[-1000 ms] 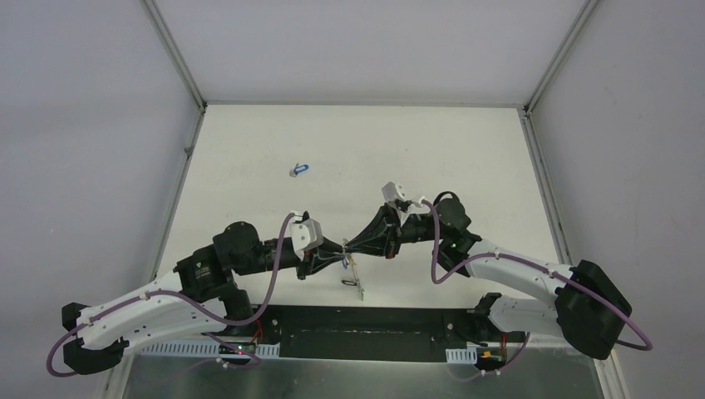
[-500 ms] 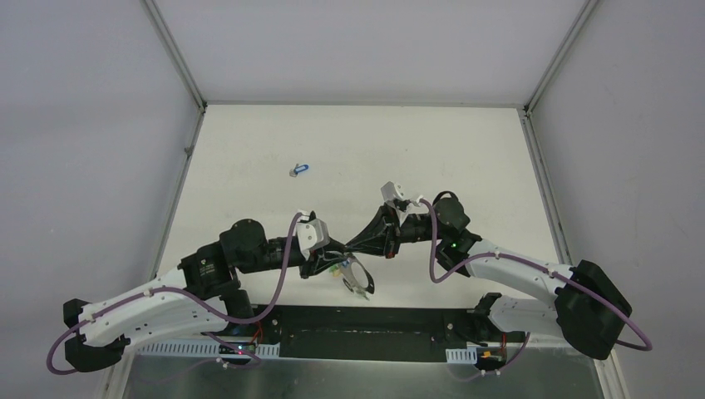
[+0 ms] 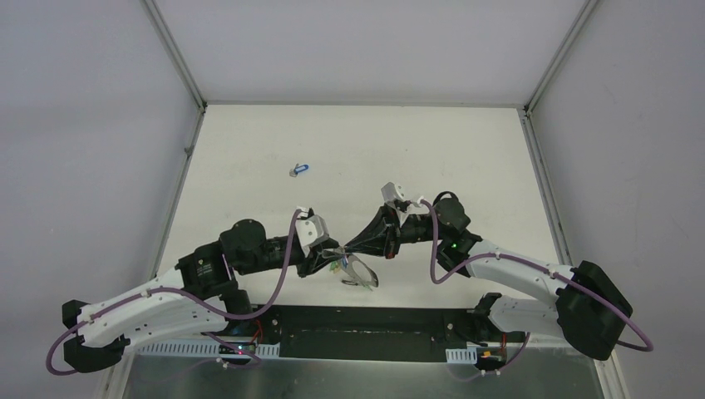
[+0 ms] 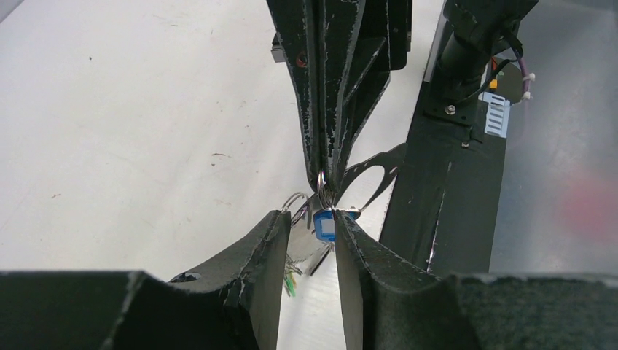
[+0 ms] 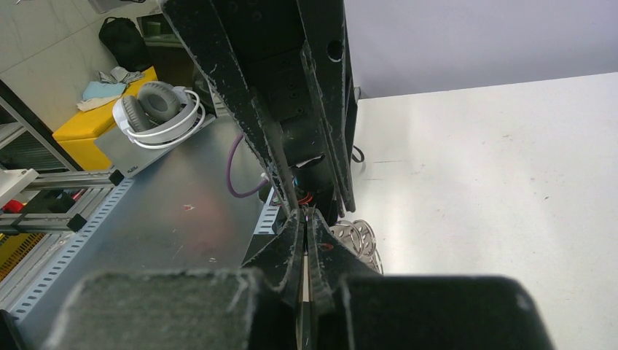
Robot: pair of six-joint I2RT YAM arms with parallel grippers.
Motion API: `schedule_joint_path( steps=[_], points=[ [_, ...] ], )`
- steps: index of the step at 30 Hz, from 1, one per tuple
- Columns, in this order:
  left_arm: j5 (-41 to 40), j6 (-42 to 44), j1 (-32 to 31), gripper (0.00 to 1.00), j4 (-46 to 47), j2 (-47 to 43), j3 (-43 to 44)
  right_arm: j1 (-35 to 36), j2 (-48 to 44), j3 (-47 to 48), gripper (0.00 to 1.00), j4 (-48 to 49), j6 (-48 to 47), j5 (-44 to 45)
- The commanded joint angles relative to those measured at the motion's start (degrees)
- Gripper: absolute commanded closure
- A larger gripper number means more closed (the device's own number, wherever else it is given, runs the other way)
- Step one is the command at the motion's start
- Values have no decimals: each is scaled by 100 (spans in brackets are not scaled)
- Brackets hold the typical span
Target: Put the keys on the keyring
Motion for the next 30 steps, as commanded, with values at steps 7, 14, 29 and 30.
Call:
schedule_joint_path(
  steps=[7, 14, 29, 30],
  points=[
    [60, -449, -11, 75, 180, 2, 83, 27, -225, 139, 100, 419, -59, 63],
    [201, -442, -11, 74, 407, 156, 71, 32, -221, 130, 100, 419, -59, 87],
    [175, -303, -11, 100, 536, 145, 60, 32, -253, 114, 100, 411, -61, 114],
    [140, -297, -11, 100, 505, 111, 70, 32, -256, 109, 100, 403, -61, 127]
  ],
)
